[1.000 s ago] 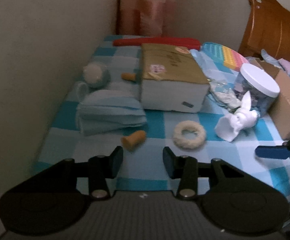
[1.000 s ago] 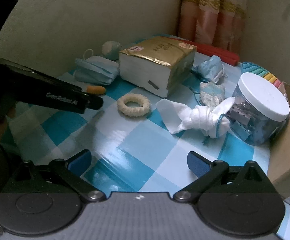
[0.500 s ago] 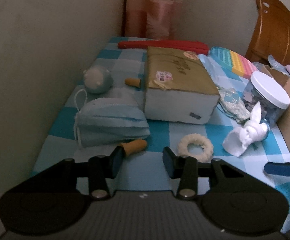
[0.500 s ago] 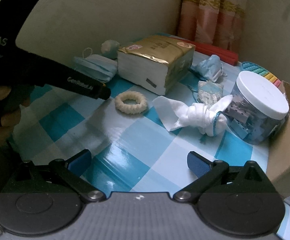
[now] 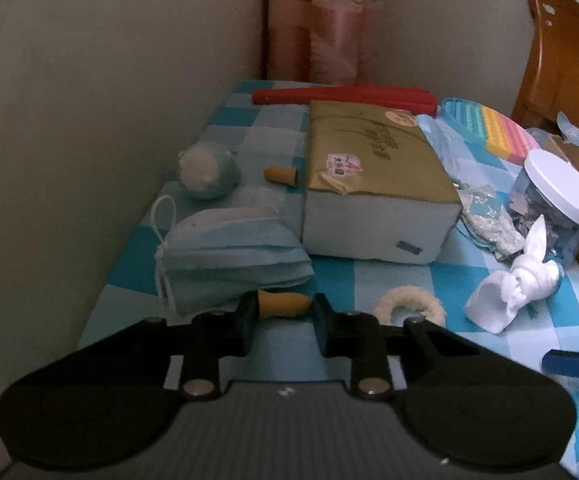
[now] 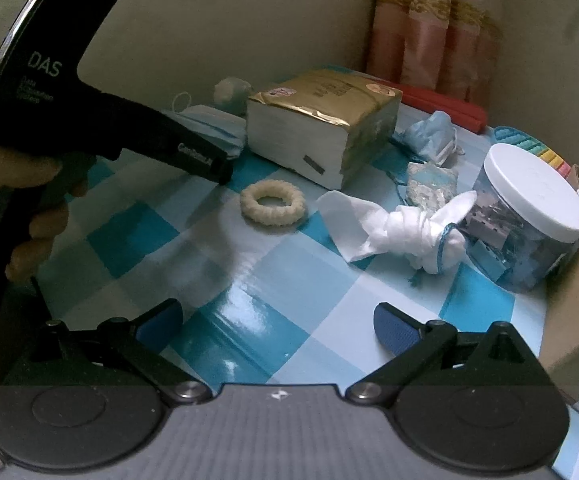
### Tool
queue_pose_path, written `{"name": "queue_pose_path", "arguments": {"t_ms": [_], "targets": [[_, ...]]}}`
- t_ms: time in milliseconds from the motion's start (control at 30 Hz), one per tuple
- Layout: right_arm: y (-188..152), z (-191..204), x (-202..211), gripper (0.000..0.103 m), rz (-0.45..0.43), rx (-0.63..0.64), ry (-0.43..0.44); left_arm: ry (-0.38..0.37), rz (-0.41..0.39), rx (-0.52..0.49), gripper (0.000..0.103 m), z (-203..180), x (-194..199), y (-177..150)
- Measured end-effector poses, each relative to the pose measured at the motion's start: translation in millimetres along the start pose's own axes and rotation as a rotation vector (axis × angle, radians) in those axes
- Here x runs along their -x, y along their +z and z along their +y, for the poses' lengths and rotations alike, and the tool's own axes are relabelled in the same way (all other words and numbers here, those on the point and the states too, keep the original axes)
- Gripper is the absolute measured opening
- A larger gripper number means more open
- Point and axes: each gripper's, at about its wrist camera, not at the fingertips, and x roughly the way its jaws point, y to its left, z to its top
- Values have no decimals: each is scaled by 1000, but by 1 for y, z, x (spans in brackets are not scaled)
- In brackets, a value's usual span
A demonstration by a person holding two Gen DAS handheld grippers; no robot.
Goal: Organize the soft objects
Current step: 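Close the right tool on the cream ring hair tie and lift it, then release the cream ring and orange earplug into the cardboard box with both tools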
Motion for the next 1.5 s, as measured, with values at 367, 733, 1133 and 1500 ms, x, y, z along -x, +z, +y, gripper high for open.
{"name": "queue_pose_path", "arguments": {"t_ms": [367, 733, 1133, 1500], "targets": [[21, 14, -13, 86, -39, 107, 28, -8, 1, -18, 27, 10, 9, -4], [52, 4, -45, 74, -20, 49, 64, -15, 10, -12, 27, 21, 14, -11], [61, -3, -49, 45, -16, 15, 21, -33, 12, -8, 27, 24, 14, -11], [46, 1, -9, 45, -21, -13, 15, -79, 20, -53, 27, 17, 29, -14]]}}
